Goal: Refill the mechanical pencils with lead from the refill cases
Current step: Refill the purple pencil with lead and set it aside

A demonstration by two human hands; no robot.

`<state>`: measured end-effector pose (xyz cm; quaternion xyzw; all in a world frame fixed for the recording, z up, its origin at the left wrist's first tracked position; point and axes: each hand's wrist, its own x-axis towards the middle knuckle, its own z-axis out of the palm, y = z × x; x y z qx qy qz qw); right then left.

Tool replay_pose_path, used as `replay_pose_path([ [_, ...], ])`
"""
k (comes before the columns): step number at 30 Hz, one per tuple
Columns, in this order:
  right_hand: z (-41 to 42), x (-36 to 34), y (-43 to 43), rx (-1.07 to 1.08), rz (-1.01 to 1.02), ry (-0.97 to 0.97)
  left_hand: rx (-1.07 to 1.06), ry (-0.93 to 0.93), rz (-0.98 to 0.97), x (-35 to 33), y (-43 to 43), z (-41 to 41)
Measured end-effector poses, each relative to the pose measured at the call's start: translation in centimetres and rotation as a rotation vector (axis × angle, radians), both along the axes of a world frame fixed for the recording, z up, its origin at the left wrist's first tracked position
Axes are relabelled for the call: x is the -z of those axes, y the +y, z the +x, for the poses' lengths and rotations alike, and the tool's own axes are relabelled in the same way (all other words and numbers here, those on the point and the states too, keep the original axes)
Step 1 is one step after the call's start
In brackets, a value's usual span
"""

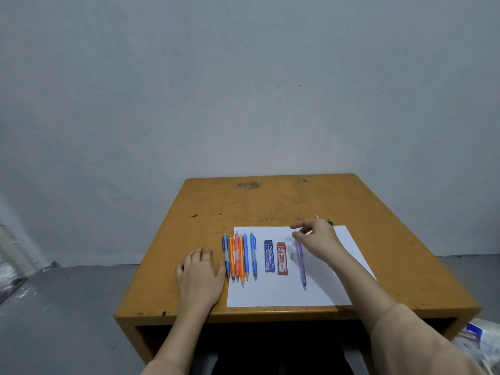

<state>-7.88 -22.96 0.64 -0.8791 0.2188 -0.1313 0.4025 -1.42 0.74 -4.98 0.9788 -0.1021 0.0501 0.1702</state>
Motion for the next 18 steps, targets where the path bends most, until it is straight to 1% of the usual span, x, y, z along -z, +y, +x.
replay_pose_path([
  [3, 0.4, -1.0, 0.5, -0.109, -0.08, 0.035, 0.004, -0.002, -0.007, 0.1, 0.1, 0.0],
  [8, 1.8, -1.5, 1.6, -0.266, -0.227, 0.251, 0.016, -0.015, -0.014, 0.1, 0.2, -0.1],
  [11, 2.7, -1.1, 2.2, -0.358, -0.306, 0.347, 0.015, -0.017, -0.019, 0.1, 0.1, -0.1],
  [14, 3.4, -0.8, 2.7, -0.437, -0.431, 0.46, 0.016, -0.016, -0.016, 0.1, 0.1, -0.1],
  [16, 3.8, -0.5, 2.8, -0.476, -0.494, 0.5, 0.018, -0.012, -0.017, 0.1, 0.2, -0.1],
  [18, 4.1, -0.3, 2.9, -0.489, -0.501, 0.506, 0.017, -0.01, -0.018, 0.1, 0.2, -0.1],
])
